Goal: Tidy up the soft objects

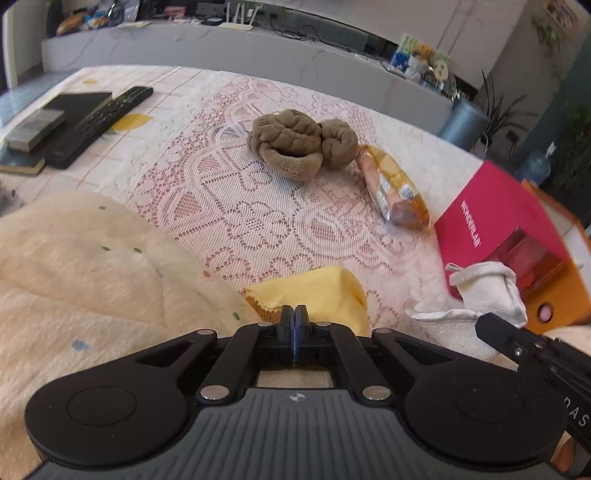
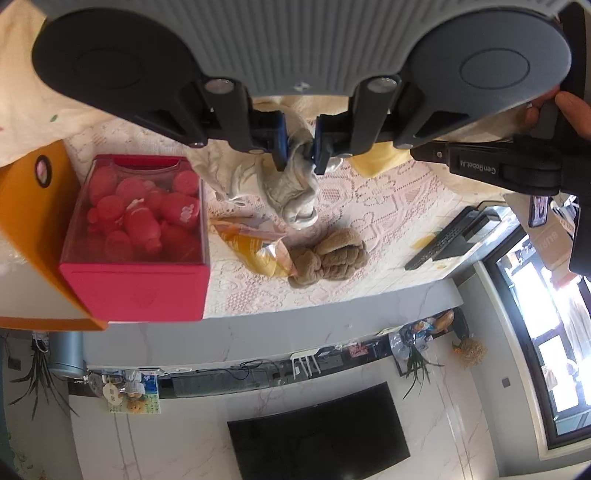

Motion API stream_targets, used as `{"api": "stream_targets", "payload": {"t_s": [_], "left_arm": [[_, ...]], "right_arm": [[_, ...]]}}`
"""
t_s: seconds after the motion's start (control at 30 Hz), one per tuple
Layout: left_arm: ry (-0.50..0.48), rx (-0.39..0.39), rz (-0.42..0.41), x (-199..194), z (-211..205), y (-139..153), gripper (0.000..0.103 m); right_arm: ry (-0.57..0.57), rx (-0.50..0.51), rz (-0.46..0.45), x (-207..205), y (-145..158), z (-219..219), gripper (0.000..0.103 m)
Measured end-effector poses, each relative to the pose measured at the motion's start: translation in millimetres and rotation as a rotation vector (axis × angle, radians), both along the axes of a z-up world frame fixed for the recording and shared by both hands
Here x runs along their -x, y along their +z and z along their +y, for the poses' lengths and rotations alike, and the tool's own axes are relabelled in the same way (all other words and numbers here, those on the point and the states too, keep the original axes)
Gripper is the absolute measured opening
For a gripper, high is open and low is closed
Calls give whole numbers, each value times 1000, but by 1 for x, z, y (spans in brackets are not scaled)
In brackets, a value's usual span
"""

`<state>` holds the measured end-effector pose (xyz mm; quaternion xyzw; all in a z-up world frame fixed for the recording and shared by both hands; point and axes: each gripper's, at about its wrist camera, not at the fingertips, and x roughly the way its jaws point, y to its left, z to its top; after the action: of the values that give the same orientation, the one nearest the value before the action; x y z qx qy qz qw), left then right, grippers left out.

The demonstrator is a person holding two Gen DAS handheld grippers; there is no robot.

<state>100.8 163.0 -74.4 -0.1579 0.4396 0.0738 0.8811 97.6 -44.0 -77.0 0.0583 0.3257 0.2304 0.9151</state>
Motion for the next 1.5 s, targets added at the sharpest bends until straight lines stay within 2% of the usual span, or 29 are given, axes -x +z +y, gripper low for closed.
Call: {"api": "stream_targets", "payload": {"t_s": [0.07,0.13,0.17,0.2,0.23,0.3,0.33,0.37,0.43,0.47,0.5,0.53,0.67,0.8,0.87,0.93,1.07,1.13,1.2,1.33,1.4,1.5], "left_arm": [[-20,-39,-13,0,-6,2,9],[-49,-51,-63,6,-11,6,32],[-65,-63,-99,10,-14,9,39],[-77,-78,-124,13,-17,12,54],[-85,-94,-148,15,-20,15,63],[-120,-109,-176,13,-24,18,70],[-144,-116,-168,11,-26,18,71],[-162,-126,-144,7,-28,16,71],[-185,-136,-96,-2,-31,10,71],[-196,-140,-71,-7,-32,5,71],[-204,-152,-49,-11,-35,2,71],[-210,-168,-36,-14,-37,0,71],[-240,-211,18,-24,-46,-11,71],[-239,-196,60,-29,-45,-20,68],[-232,-193,65,-29,-44,-21,59],[-220,-193,82,-29,-43,-23,43],[-229,-198,91,-30,-46,-25,29],[-230,-204,94,-30,-47,-25,20],[-222,-198,88,-29,-46,-25,13],[-207,-187,75,-27,-44,-23,5],[-193,-180,56,-25,-42,-22,3],[-175,-163,12,-19,-39,-17,3]], "right_arm": [[20,3,21,-3,-8,2,14],[46,3,40,-4,-13,3,18],[56,3,46,-5,-14,4,20],[63,3,51,-5,-15,4,26],[69,3,54,-6,-16,5,29],[72,10,50,-5,-15,6,35],[72,22,46,-4,-14,6,38],[68,41,37,-2,-12,7,45],[43,101,-12,6,-5,8,65],[16,145,-38,9,-4,9,80],[-13,189,-57,10,-3,8,86],[-26,206,-57,9,-5,8,86],[-69,169,31,-11,-19,-3,89],[-55,146,44,-19,-26,-3,92],[-23,168,26,-17,-27,5,92],[9,191,18,-15,-29,12,88],[47,200,50,-20,-38,19,79],[54,197,61,-22,-41,19,69],[57,199,71,-23,-43,20,49],[68,221,74,-23,-46,24,31],[59,221,72,-24,-46,23,17],[41,199,69,-22,-44,18,7]]}}
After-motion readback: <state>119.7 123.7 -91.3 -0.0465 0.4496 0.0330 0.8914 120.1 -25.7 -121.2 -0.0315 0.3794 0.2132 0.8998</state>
